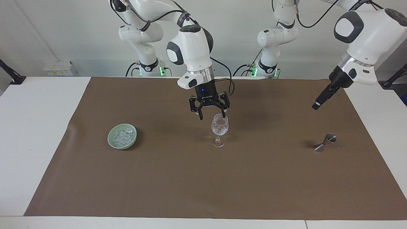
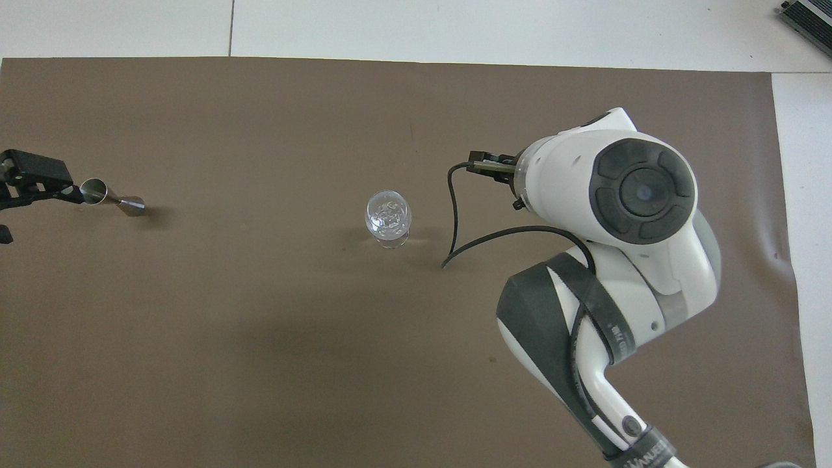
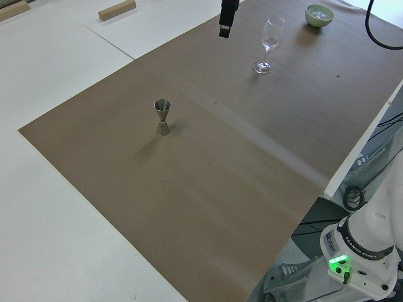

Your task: Pour wine and add ice with both arms

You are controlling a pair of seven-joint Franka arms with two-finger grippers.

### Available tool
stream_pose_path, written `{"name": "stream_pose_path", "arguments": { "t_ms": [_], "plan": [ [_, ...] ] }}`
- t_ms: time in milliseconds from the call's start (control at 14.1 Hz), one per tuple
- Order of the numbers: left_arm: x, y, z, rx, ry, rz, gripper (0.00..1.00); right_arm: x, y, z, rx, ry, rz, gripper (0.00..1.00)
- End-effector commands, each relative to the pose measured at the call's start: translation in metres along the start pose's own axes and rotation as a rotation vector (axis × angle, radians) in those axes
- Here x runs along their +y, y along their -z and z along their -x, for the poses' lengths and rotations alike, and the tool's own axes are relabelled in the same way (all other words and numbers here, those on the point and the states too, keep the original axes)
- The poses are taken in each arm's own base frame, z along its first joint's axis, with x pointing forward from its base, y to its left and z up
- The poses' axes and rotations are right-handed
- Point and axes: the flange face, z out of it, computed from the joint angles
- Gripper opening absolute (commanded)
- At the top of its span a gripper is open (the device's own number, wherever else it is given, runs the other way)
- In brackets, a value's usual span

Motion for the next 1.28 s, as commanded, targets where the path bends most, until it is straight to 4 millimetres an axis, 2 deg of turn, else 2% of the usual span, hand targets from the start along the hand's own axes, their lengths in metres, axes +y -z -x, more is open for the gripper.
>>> {"name": "stream_pose_path", "arguments": {
  "t_ms": [0, 426, 568, 639, 781, 852, 994, 1207],
  "plan": [
    [-0.002, 0.006, 0.003, -0.013, -0.025, -0.033, 1.0, 0.035, 0.012, -0.013, -0.038, 0.007, 0.013, 1.0],
    [0.005, 0.012, 0.008, -0.002, -0.041, -0.031, 1.0, 0.112, 0.032, -0.035, -0.132, 0.015, 0.014, 1.0],
    [0.02, 0.014, 0.018, -0.009, -0.081, -0.049, 1.0, 0.135, 0.039, -0.039, -0.148, 0.036, 0.024, 1.0],
    [0.022, 0.022, 0.02, 0.01, -0.09, -0.06, 1.0, 0.146, 0.041, -0.04, -0.163, 0.046, 0.032, 1.0],
    [0.014, 0.019, 0.014, -0.01, -0.078, -0.062, 1.0, 0.167, 0.047, -0.043, -0.189, 0.062, 0.047, 1.0],
    [0.01, 0.017, 0.012, -0.021, -0.071, -0.064, 1.0, 0.173, 0.057, -0.045, -0.194, 0.07, 0.051, 1.0],
    [0.014, 0.029, 0.012, -0.011, -0.078, -0.058, 1.0, 0.19, 0.071, -0.052, -0.217, 0.083, 0.06, 1.0],
    [0.023, 0.033, 0.017, -0.016, -0.096, -0.059, 1.0, 0.212, 0.075, -0.055, -0.246, 0.087, 0.05, 1.0]
  ]
}}
